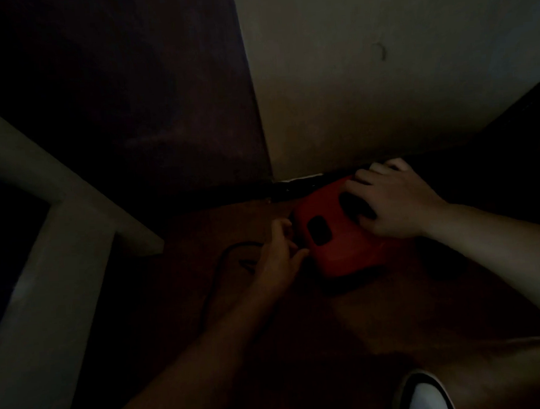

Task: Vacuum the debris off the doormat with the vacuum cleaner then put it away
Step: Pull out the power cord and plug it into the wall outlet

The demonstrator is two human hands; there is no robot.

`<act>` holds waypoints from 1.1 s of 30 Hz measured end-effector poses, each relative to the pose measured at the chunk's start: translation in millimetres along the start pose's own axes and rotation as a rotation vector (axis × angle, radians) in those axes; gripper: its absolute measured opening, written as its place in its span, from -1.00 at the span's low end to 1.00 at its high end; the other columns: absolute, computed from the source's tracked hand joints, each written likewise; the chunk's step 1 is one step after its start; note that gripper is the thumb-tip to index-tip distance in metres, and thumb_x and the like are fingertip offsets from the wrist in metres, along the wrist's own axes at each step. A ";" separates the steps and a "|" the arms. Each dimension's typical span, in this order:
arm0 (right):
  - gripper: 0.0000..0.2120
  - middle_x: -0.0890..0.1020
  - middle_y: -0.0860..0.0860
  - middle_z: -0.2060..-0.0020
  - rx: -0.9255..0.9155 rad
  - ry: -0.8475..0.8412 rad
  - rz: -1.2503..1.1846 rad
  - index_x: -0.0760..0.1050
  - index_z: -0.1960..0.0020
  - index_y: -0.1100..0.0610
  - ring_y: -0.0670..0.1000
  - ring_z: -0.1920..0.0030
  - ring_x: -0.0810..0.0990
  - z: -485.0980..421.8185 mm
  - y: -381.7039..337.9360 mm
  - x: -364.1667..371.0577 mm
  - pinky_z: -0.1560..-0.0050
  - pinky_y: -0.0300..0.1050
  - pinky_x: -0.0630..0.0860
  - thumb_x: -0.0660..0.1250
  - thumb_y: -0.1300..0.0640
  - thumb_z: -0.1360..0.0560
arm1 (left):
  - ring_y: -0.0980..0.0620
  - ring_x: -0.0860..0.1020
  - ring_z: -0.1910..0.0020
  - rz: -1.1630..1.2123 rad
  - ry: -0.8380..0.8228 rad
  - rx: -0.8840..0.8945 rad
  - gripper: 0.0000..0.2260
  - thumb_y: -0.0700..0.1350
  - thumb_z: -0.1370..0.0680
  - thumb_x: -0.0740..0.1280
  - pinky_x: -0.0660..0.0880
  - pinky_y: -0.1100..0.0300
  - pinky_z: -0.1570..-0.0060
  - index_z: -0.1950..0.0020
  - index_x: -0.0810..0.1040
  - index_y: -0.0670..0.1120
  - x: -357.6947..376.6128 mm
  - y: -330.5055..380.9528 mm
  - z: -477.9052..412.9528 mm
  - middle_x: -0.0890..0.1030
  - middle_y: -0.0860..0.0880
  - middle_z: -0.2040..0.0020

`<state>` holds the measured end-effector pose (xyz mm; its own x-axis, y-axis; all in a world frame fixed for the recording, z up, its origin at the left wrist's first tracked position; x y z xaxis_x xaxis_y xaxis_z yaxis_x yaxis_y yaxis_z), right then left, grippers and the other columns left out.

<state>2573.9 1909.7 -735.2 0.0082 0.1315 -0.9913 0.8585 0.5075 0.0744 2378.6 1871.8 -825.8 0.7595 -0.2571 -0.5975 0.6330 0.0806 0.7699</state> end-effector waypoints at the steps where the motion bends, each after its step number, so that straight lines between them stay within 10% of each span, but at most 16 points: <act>1: -0.46 0.57 0.01 -0.07 0.004 -0.006 -0.001 0.45 -0.29 -0.04 0.13 -0.11 0.55 0.0 0.2 0.1 -0.19 0.09 0.35 0.40 -0.16 -0.35 | 0.11 0.60 0.07 -0.030 0.013 0.047 -0.59 -0.15 -0.55 0.41 0.58 0.11 0.07 -0.30 0.31 0.05 -1.5 2.5 -0.7 0.57 0.07 0.01; 5: -0.46 0.58 0.02 -0.05 0.003 -0.008 0.001 0.45 -0.28 -0.03 0.14 -0.08 0.55 0.0 0.1 -0.1 -0.18 0.09 0.36 0.43 -0.15 -0.34 | 0.01 0.61 0.06 -0.241 0.057 0.255 -0.87 -0.14 -0.57 0.38 0.55 0.07 0.01 -0.10 0.65 -0.07 -3.7 5.7 -1.7 0.67 -0.07 0.01; 12: -0.46 0.58 0.03 -0.03 0.006 0.006 0.015 0.45 -0.26 -0.02 0.14 -0.06 0.55 0.0 -0.5 -1.0 -0.16 0.08 0.36 0.45 -0.13 -0.33 | -0.05 0.38 -0.21 -0.673 -0.046 0.416 -0.76 0.05 -0.52 0.42 0.32 0.05 -0.14 -0.11 0.63 -0.04 -9.7 11.5 -3.4 0.46 -0.06 -0.20; 20: -0.46 0.58 0.05 -0.02 0.001 0.034 0.019 0.46 -0.25 0.00 0.16 -0.05 0.56 -0.1 -0.4 -1.3 -0.16 0.10 0.37 0.47 -0.12 -0.33 | -0.01 0.58 0.00 -0.228 -0.347 0.063 -0.80 -0.17 -0.59 0.37 0.35 0.50 0.16 -0.07 0.64 -0.30 19.0 -41.4 8.2 0.66 -0.20 -0.09; 28: -0.46 0.57 0.04 -0.03 0.026 -0.013 0.025 0.45 -0.27 -0.02 0.15 -0.08 0.55 -2.7 -1.6 -1.9 -0.17 0.10 0.37 0.43 -0.15 -0.34 | 0.01 0.62 0.15 -0.172 -0.040 -0.249 -0.83 0.02 -0.54 0.37 0.53 0.18 0.09 0.08 0.62 -0.08 -13.4 -108.2 -15.4 0.69 -0.12 0.06; 33: -0.46 0.57 0.03 -0.06 0.035 -0.043 0.008 0.46 -0.30 -0.02 0.15 -0.11 0.54 -2.5 -0.6 0.1 -0.19 0.09 0.33 0.40 -0.16 -0.36 | 0.26 0.50 0.43 0.234 0.261 -0.085 -0.87 -0.26 -0.60 0.31 0.46 0.31 0.35 0.12 0.47 -0.08 -66.2 -70.9 -10.8 0.54 -0.02 0.27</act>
<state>2572.1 1911.5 -735.0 0.0368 0.0981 -0.9945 0.8758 0.4761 0.0794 2285.0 1893.4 -843.2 0.8909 0.0311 -0.4531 0.4397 0.1907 0.8777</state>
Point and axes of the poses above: each hand's wrist, its own z-axis away from the middle knuckle, its own x-axis out of the palm, y = z × x, the point moved 8 cm from there along -z, towards the middle knuckle
